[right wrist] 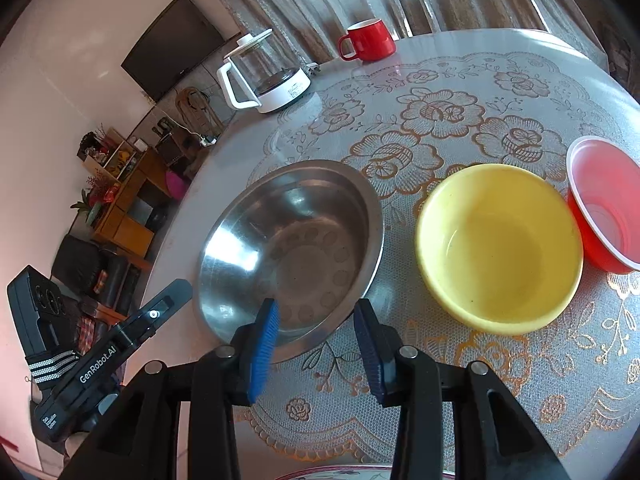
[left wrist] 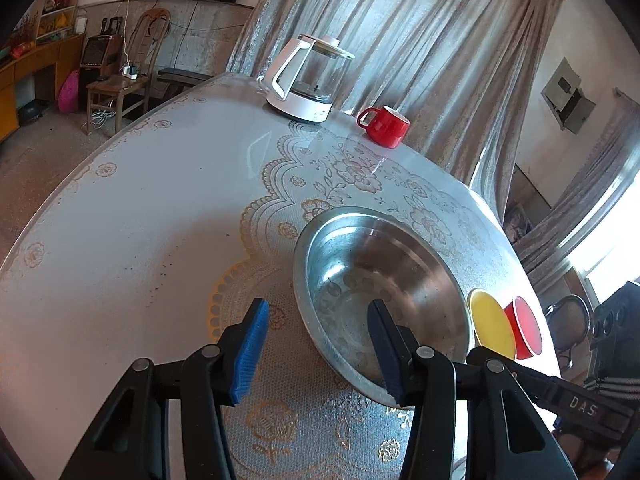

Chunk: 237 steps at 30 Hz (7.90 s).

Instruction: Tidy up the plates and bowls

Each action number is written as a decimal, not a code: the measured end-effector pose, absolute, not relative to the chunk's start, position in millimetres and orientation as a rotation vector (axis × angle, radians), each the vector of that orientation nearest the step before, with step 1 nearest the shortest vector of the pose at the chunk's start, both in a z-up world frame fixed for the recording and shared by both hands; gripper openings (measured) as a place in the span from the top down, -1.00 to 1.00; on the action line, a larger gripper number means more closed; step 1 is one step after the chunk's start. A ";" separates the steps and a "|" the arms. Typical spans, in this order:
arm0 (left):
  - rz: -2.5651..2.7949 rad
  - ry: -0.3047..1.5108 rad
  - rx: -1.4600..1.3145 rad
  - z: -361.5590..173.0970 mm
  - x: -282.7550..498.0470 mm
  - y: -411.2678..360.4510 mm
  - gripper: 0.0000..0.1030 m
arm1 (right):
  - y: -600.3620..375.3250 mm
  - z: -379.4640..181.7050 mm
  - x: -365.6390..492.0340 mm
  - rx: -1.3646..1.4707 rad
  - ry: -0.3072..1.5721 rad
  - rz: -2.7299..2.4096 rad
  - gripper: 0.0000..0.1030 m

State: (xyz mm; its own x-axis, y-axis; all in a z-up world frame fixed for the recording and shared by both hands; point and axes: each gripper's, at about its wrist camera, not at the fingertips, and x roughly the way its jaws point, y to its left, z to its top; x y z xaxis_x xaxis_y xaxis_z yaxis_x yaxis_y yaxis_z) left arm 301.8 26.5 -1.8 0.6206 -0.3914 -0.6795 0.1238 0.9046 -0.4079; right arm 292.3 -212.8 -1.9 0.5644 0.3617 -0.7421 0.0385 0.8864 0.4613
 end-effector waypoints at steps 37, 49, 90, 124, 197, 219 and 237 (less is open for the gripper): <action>-0.290 0.892 -0.298 -13.8 247.3 28.2 0.51 | -204.5 -23.2 288.9 0.414 1.003 0.193 0.40; -0.254 0.903 -0.222 -20.1 274.6 12.7 0.35 | -201.8 -26.7 290.3 0.430 0.987 0.220 0.35; -0.279 0.882 -0.301 -21.6 268.0 34.3 0.67 | -219.9 -24.5 284.6 0.491 0.955 0.179 0.75; -0.199 0.849 -0.415 -21.3 168.2 95.8 0.62 | -154.5 -30.2 265.7 0.431 1.018 0.337 0.70; -0.068 0.802 -0.510 40.3 132.9 127.1 0.22 | -322.8 -3.6 148.3 0.538 0.854 0.052 -0.01; -0.232 0.906 -0.582 54.2 191.3 51.0 0.13 | -346.5 -25.7 222.9 0.660 0.944 0.075 -0.01; -0.368 1.035 -0.469 38.7 248.6 -38.9 0.21 | -352.8 -37.6 270.2 0.722 0.918 0.118 -0.01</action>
